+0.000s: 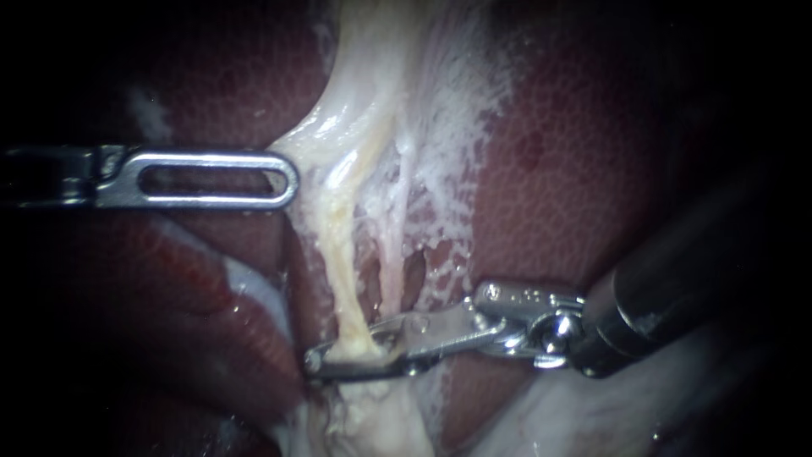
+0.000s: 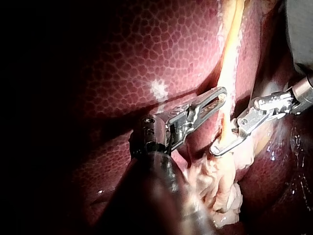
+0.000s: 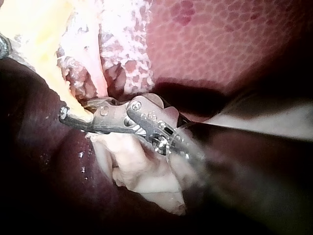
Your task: Going back first clip left tube
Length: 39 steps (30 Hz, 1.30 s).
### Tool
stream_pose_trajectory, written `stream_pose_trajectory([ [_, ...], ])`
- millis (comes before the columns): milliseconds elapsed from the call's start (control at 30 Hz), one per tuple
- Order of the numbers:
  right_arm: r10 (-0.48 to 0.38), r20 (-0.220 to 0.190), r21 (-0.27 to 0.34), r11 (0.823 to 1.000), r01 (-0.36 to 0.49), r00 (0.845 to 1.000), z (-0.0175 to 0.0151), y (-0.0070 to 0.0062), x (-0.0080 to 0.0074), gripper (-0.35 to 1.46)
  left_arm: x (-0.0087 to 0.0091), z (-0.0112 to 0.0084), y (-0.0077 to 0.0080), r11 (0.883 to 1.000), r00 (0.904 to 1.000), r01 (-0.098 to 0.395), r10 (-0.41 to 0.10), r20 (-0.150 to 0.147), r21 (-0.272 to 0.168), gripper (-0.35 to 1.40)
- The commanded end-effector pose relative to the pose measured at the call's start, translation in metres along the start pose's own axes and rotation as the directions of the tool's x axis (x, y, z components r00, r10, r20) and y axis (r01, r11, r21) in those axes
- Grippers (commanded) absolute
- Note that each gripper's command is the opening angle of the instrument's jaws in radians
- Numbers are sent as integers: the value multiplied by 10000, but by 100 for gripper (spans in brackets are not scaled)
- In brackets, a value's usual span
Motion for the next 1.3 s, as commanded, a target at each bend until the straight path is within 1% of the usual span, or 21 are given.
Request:
stream_pose_trajectory([
  [33, 1, -2, -4, 10000, -1, 10000, 0, 0, 0, -35, 0, 0, 0, 10000, 10000, -1, 1, 3, -8, -35],
  [233, 2, -3, -6, 10000, -2, 10000, 0, 0, 0, -35, 0, 0, 0, 10000, 10000, -3, 3, 4, -10, -35],
  [300, 1, -2, -6, 10000, -1, 10000, 0, 0, 0, -31, 0, 0, 0, 10000, 10000, -3, 3, 4, -10, -35],
  [367, 0, -1, -3, 10000, 0, 10000, 0, 0, 0, -4, 1, 0, 0, 10000, 10000, -4, 4, 5, -11, -35],
  [400, -59, -2, 1, 10000, 59, 10000, 0, 0, 0, 13, 1, 0, 0, 10000, 10000, -5, 5, 6, -12, -35],
  [433, -234, -4, 12, 9997, 234, 9997, 0, 0, 0, 25, 1, 1, 0, 10000, 10000, -7, 7, 7, -13, -35],
  [467, -408, -8, 21, 9992, 408, 9992, 0, 0, 1, 33, 1, 1, 0, 10000, 10000, -7, 7, 7, -13, -35],
  [500, -757, 14, 30, 9971, 757, 9971, 1, 1, 1, 41, 1, 1, 0, 10000, 10000, -8, 8, 8, -14, -35],
  [533, -989, -21, 45, 9951, 989, 9951, 2, 1, 2, 46, 1, 1, 0, 10000, 10000, -8, 8, 9, -14, -35],
  [633, -1682, -126, 75, 9857, 1683, 9857, 8, 3, 5, 53, 1, 1, 0, 10000, 10000, -8, 8, 9, -15, -35],
  [700, -1972, -221, 90, 9803, 1974, 9801, 10, 4, 6, 57, 2, 1, 0, 10000, 10000, -9, 9, 11, -16, -35],
  [733, -2205, -317, 77, 9753, 2208, 9749, 11, 4, 7, 58, 2, 1, 0, 10000, 10000, -11, 11, 11, -17, -35],
  [833, -2609, -360, -5, 9653, 2611, 9647, 12, 5, 7, 59, 3, 2, 0, 10000, 10000, -15, 15, 15, -20, -35],
  [1167, -3619, -367, -78, 9322, 3619, 9315, 14, 6, 8, 60, 3, 2, 0, 10000, 10000, -17, 17, 19, -24, -35],
  [1267, -3674, -367, -69, 9300, 3674, 9293, 14, 5, 8, 60, 3, 2, 0, 10000, 10000, -17, 17, 19, -25, -35],
  [1300, -3783, -368, -63, 9257, 3783, 9250, 13, 4, 9, 60, 3, 2, 0, 10000, 10000, -17, 17, 19, -25, -35],
])
